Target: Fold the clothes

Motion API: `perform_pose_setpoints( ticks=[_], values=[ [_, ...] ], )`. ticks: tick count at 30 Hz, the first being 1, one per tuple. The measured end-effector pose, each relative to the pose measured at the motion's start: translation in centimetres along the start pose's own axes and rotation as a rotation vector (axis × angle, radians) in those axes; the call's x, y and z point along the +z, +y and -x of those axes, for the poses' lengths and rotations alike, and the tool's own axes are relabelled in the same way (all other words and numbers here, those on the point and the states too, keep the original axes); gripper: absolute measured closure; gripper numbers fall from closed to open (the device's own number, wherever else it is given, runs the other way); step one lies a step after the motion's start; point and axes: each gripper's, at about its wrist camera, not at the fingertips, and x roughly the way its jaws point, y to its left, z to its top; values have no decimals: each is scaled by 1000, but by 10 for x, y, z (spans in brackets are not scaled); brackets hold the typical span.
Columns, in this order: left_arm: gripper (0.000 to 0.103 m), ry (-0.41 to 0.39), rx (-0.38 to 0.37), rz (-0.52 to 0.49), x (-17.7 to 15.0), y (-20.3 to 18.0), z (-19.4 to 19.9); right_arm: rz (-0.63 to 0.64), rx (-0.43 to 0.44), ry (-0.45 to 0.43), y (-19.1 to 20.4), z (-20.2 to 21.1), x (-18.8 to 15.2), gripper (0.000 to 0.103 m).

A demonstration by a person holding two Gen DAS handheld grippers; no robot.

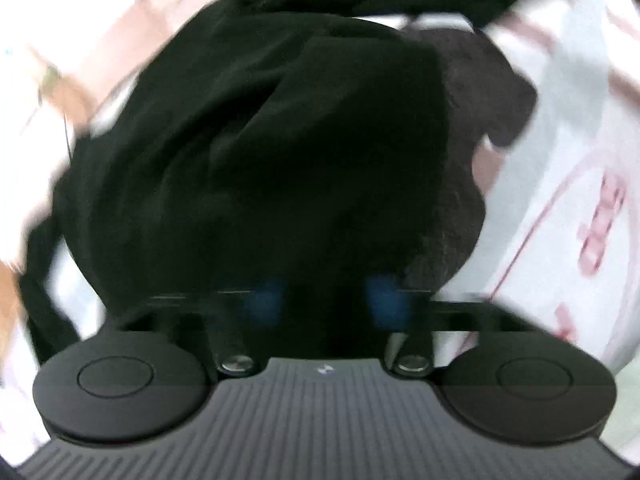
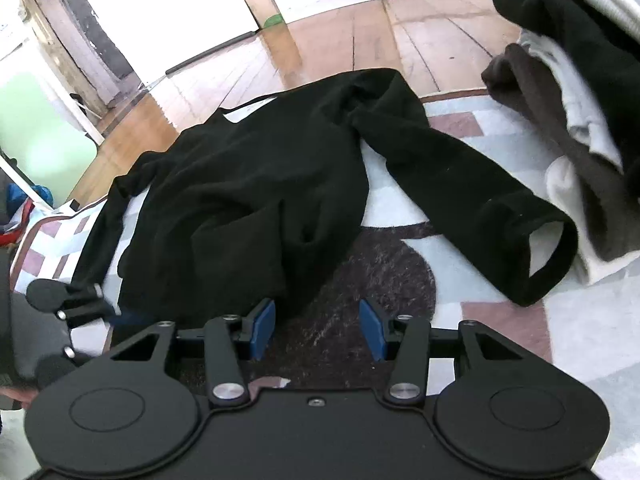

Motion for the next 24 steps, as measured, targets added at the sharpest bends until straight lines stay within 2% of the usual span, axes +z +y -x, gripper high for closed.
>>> perform_pose_setpoints(
  ticks=[2, 3, 7, 10, 13, 15, 18, 20, 21, 22, 24],
  values=[
    [98, -54, 87, 48, 1, 12, 13, -5, 23, 3, -1, -3, -2, 50],
    [102, -82, 107, 87, 2, 21, 21, -7, 44, 4, -2, -5, -3, 51],
    [102, -155, 98, 288, 2, 67, 52, 37, 90, -18, 10, -12, -7, 55],
    [102, -157, 130, 341, 1, 82, 49, 118, 123, -23, 28, -18, -9, 55],
    [102, -172, 169, 353, -5, 89, 46, 170, 129, -17, 44, -31, -11, 54],
    [102, -194, 163, 379, -6, 90, 44, 163, 110, -16, 50, -42, -11, 50],
    [102, -208, 151, 405, -10, 89, 45, 156, 139, -26, 57, -53, -6, 50],
    [102, -207, 150, 381, -10, 85, 47, 180, 161, -32, 68, -61, -2, 43],
    [102, -204, 155, 362, -10, 82, 49, 200, 145, -33, 74, -67, 0, 32],
    [102, -174, 198, 319, -9, 78, 49, 219, 119, -36, 78, -74, 2, 25],
    [102, -127, 303, 229, -8, 69, 45, 242, 69, -32, 81, -94, 6, 19]
  ],
)
